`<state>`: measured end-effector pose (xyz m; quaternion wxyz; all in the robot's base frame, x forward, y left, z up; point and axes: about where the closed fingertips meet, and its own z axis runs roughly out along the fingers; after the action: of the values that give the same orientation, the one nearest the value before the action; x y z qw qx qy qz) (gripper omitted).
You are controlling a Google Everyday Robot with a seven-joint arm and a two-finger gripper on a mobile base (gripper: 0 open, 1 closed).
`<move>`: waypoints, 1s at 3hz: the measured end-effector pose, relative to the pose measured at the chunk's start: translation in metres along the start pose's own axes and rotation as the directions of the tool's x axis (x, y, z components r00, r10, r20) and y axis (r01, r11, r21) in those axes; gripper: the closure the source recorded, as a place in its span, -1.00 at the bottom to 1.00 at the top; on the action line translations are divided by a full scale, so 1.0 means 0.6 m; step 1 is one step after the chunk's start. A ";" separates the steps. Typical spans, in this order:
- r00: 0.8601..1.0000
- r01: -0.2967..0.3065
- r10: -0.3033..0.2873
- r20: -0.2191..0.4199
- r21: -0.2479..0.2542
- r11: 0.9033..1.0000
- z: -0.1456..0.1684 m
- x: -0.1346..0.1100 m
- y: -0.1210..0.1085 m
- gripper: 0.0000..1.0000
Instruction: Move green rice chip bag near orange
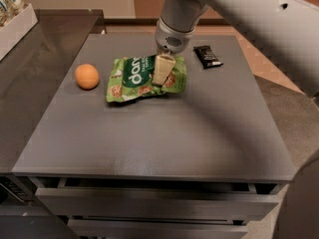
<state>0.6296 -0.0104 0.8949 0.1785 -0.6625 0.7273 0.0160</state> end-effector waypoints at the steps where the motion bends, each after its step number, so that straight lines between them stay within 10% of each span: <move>1: 1.000 -0.004 0.004 -0.012 -0.002 1.000 0.015 -0.013 -0.010 0.19; 3: 1.000 0.005 -0.005 -0.026 -0.005 1.000 0.029 -0.042 -0.025 -0.74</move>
Offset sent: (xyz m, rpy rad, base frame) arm 0.0238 0.0279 -0.0040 -0.0287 0.0054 -0.0086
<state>0.6500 0.0166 0.8892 0.1673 -0.6648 0.7280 0.0089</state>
